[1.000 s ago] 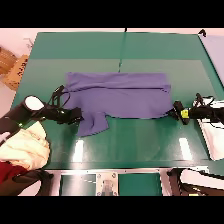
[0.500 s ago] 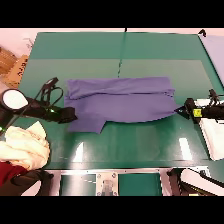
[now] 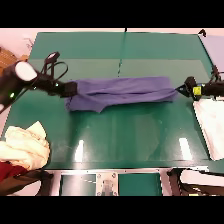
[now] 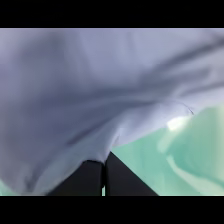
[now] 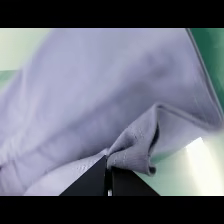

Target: Fold the shirts.

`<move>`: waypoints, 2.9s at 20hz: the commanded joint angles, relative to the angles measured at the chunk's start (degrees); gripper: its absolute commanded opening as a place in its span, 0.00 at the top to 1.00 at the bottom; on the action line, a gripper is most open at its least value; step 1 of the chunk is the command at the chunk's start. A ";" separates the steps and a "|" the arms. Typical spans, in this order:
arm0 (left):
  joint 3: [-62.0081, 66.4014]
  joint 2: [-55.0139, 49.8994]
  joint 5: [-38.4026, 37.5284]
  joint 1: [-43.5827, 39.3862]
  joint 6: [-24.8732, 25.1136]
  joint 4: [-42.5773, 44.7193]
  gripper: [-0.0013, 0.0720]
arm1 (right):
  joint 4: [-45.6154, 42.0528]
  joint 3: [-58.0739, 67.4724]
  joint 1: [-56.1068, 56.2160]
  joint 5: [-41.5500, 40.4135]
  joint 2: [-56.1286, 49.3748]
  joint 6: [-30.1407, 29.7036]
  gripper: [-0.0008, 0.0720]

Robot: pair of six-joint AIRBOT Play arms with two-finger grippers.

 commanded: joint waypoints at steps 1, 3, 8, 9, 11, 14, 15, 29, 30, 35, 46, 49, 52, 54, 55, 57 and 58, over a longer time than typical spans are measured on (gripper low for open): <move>11.54 -11.87 2.40 0.04 0.24 1.86 0.95 | 1.29 10.47 2.67 -2.01 -10.54 0.85 0.96; 17.44 -18.64 2.89 0.04 1.01 1.92 0.95 | 1.81 15.69 3.58 -2.36 -16.57 0.85 0.96; 27.34 -30.82 11.56 0.04 4.31 1.92 0.95 | 6.49 25.99 4.57 -3.34 -29.09 0.81 0.87; 28.26 -31.58 13.33 0.07 4.31 2.14 0.72 | 6.54 27.28 4.46 -3.61 -29.94 0.79 0.65; 30.25 -31.54 14.99 0.33 4.02 5.22 0.23 | 6.43 29.94 3.34 -3.08 -30.08 -1.51 0.49; 35.56 -31.54 9.53 2.67 1.66 8.37 0.24 | 3.91 34.80 -0.39 3.78 -30.08 -3.30 0.49; 36.98 -31.54 6.73 3.52 1.60 8.28 0.24 | 1.97 35.78 -1.79 6.45 -30.08 -3.28 0.43; 39.21 -31.54 -6.99 4.37 4.68 -4.59 0.94 | 6.73 37.35 -1.84 17.18 -41.79 -4.76 0.44; 39.21 -31.54 -6.99 4.37 4.63 -6.08 0.94 | 7.08 37.88 -1.33 17.18 -42.45 -4.76 0.63; 38.80 -32.11 -4.55 0.00 4.68 -7.58 0.95 | 8.63 43.80 -0.94 23.19 -42.38 -4.48 0.96; 38.95 -46.58 17.86 -23.19 4.31 -20.96 0.95 | 16.26 50.90 3.28 35.01 -19.43 -4.13 0.96; 39.10 -49.13 21.68 -26.45 4.26 -24.39 0.95 | 16.28 50.90 4.52 35.04 -15.06 -4.37 0.96; 39.10 -50.97 23.67 -27.04 4.28 -28.87 0.95 | 16.24 50.90 5.35 35.04 -13.42 -4.57 0.96; 39.10 -50.86 22.47 -26.69 4.31 -29.03 0.95 | 16.20 50.71 5.51 34.99 -13.44 -4.57 0.96; 39.12 -50.36 21.00 -26.01 4.48 -29.09 0.95 | 16.17 50.60 5.60 35.01 -13.44 -4.57 0.96; 39.56 -48.74 15.85 -23.63 5.11 -28.52 0.95 | 16.06 50.42 5.95 35.06 -13.44 -4.55 0.96; 40.22 -47.82 12.33 -21.90 6.21 -28.35 0.95 | 16.06 50.40 6.25 35.04 -13.44 -4.52 0.96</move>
